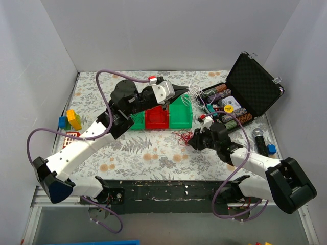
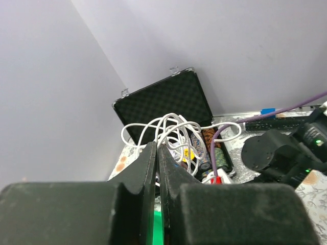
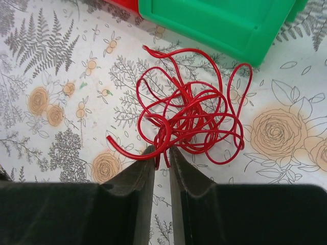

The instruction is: Untangle the cables

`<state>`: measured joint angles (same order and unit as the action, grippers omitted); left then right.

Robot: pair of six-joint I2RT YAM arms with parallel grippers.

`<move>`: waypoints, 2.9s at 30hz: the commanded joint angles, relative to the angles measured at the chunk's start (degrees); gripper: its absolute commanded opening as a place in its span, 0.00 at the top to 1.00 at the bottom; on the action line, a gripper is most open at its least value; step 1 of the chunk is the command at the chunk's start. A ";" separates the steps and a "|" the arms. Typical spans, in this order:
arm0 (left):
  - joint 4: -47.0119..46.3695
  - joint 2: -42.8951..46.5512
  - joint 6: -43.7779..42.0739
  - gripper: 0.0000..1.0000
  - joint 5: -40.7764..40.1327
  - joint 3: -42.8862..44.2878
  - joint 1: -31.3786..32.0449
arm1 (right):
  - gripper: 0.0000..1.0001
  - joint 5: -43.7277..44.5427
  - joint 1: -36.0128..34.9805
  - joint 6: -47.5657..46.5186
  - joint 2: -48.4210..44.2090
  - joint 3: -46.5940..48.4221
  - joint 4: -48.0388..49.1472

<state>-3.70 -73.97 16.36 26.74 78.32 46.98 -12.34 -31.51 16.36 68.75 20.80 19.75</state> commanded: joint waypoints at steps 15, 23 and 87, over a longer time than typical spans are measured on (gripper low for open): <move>-11.76 -21.98 1.22 1.00 -30.16 -6.88 -2.59 | 0.80 3.01 -0.22 0.95 -29.10 -6.91 -7.44; -11.50 -29.29 3.15 1.00 -32.45 -4.93 -5.85 | 0.80 8.29 -0.22 1.31 -32.19 -6.30 -9.90; -8.95 -4.42 10.53 0.90 3.32 -13.02 -6.82 | 0.38 14.18 -0.13 -7.39 -23.58 4.42 0.03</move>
<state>-16.05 -81.78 28.16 26.06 65.25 39.88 1.15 -31.57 12.62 43.24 20.88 14.31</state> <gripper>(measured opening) 0.116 0.610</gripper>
